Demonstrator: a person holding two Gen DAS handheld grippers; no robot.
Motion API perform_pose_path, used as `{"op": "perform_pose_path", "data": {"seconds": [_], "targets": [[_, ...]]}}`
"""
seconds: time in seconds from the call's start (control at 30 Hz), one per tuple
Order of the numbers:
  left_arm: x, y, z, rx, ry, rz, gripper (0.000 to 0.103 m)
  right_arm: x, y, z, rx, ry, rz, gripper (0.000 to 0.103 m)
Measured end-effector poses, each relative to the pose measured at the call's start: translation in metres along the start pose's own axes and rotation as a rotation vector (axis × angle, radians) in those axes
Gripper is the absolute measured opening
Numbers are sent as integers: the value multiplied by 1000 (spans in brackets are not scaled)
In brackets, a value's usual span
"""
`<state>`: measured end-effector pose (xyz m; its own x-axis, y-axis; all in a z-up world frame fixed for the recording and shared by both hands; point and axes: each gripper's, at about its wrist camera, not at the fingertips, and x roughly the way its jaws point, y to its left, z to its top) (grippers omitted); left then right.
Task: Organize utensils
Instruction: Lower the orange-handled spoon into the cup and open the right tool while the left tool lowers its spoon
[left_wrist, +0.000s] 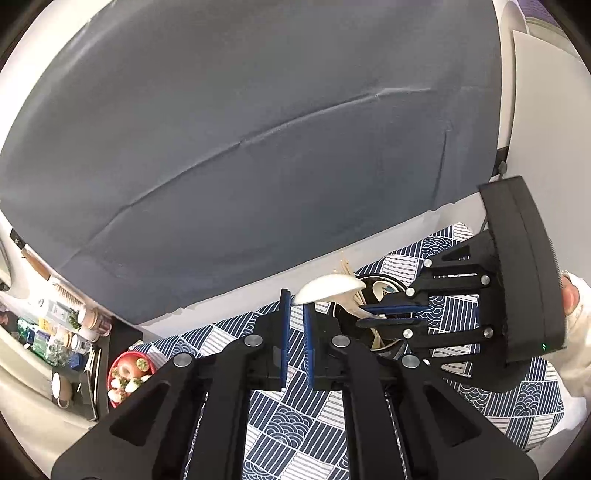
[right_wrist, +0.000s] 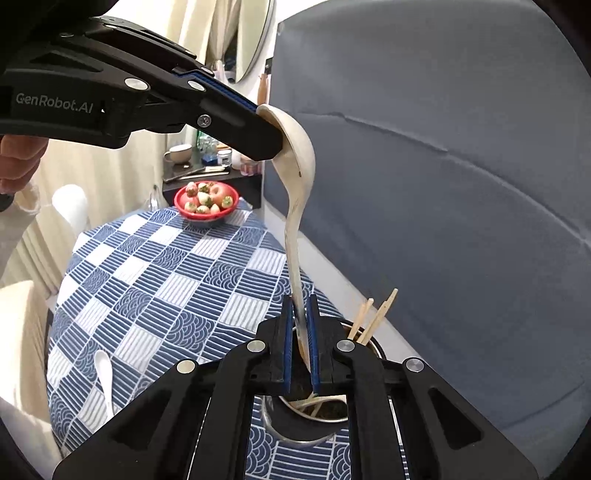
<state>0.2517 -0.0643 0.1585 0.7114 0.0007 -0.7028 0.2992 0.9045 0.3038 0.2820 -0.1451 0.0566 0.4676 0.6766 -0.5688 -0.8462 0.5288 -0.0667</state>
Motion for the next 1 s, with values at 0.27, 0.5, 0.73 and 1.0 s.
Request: {"op": "perform_pose_path", "data": {"seconds": [0.27,0.5,0.73,1.0], "targets": [[39,5,-6,-38,32,-75,7,23,-8,1,13,28,40,4],[57,12,-11,-68,54,-96,7,33,-13,-15,30,64,42,4],[63,13,-12,-81,59,-115,13,39,-20,-30,65,89,38,9],[57,13,-18,-105,41,-99,63,24,-17,-36,46,104,-3,23]]}}
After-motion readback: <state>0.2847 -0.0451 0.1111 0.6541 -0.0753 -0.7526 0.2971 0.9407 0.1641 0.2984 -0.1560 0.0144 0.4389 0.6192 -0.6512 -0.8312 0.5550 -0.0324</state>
